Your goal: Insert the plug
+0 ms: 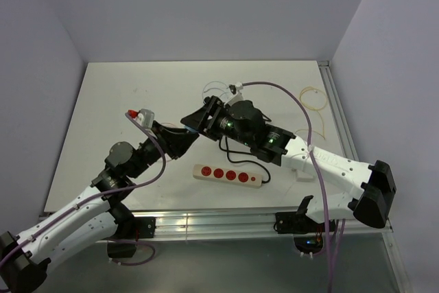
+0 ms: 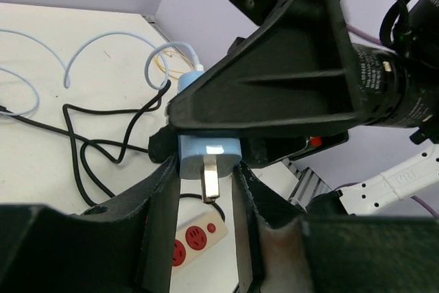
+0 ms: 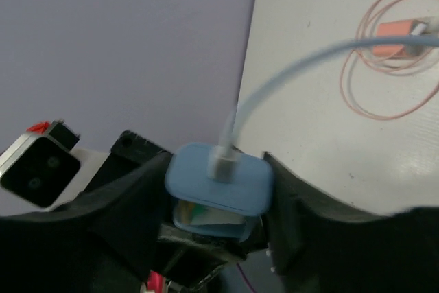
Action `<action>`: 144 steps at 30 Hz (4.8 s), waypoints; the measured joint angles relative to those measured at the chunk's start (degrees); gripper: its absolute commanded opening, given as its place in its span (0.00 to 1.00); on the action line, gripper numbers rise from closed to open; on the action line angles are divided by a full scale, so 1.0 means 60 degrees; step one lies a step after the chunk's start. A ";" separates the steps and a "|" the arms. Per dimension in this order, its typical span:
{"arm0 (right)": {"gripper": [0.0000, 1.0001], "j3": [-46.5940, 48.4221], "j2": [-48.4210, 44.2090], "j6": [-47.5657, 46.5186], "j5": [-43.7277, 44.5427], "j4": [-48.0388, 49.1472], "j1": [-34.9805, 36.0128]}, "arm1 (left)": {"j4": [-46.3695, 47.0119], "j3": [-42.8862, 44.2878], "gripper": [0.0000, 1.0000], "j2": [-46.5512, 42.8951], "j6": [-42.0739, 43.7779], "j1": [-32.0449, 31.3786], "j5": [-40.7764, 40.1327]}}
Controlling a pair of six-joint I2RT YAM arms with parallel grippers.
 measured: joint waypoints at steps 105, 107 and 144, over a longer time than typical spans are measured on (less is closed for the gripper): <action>0.00 -0.0962 -0.0616 -0.5322 0.1005 -0.8531 -0.3049 | -0.4171 0.0685 0.89 0.1519 -0.2153 0.0029 -0.3428; 0.00 -0.1275 -0.0612 -0.5082 0.0874 -0.8502 -0.3049 | -0.4153 0.0630 0.89 0.1690 -0.2295 0.0029 -0.3428; 0.00 -0.1359 0.0892 -0.2998 0.0430 -0.7497 -0.1559 | -0.3126 -0.0149 0.90 0.2561 -0.2932 0.0047 -0.2830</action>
